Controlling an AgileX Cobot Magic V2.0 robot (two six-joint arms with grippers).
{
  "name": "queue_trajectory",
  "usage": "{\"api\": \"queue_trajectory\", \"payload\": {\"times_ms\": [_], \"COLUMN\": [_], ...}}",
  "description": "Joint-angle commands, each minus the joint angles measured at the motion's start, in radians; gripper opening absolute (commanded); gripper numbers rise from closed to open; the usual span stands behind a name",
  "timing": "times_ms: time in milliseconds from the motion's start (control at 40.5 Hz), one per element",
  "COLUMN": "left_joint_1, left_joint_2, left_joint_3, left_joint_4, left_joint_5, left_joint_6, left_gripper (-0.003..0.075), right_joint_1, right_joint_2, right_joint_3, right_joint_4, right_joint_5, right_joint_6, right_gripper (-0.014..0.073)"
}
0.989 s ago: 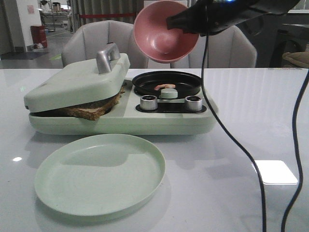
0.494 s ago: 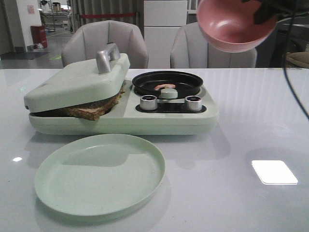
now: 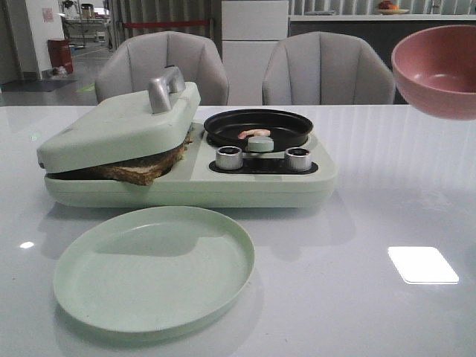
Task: Make breakfast with bread and shrimp
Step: 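Carry the pink bowl back and set it down on the table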
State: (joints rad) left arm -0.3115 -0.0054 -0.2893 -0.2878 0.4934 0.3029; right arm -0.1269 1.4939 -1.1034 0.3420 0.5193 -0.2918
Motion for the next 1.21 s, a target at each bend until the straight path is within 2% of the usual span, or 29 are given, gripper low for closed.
{"api": "queue_trajectory", "payload": {"times_ms": [0,470,593,667,791,865,964,1186], "left_joint_1": [-0.008,-0.008,-0.008,-0.008,-0.008,-0.008,-0.008,-0.008], "left_joint_2": [-0.012,-0.012,-0.012,-0.012,-0.012,-0.012,-0.012,-0.012], "left_joint_3": [-0.027,-0.027,-0.027,-0.027,-0.027,-0.027,-0.027,-0.027], "left_joint_4": [-0.019,-0.019,-0.019,-0.019,-0.019,-0.019,-0.019,-0.019], "left_joint_5": [-0.084,-0.084,-0.084,-0.084,-0.084,-0.084,-0.084,-0.084], "left_joint_6": [-0.007,-0.007,-0.007,-0.007,-0.007,-0.007,-0.007,-0.007], "left_gripper": [0.0041,0.0041,0.0041,0.0041,0.0041,0.0041,0.0041,0.0041], "right_joint_1": [-0.006,-0.006,-0.006,-0.006,-0.006,-0.006,-0.006,0.007], "right_joint_2": [-0.015,0.175,0.203,0.21,0.21,0.21,0.205,0.099], "right_joint_3": [-0.026,-0.029,-0.029,-0.029,-0.029,-0.032,-0.055,-0.099], "right_joint_4": [0.015,0.021,0.021,0.021,0.021,0.021,0.019,0.01], "right_joint_5": [-0.004,0.042,0.041,0.041,0.031,0.03,0.054,0.088], "right_joint_6": [-0.024,-0.023,-0.023,-0.023,-0.023,-0.024,-0.035,-0.114], "right_gripper": [-0.0032,-0.0032,-0.0004,0.0085,0.0323,0.042,0.0473,0.0471]}}
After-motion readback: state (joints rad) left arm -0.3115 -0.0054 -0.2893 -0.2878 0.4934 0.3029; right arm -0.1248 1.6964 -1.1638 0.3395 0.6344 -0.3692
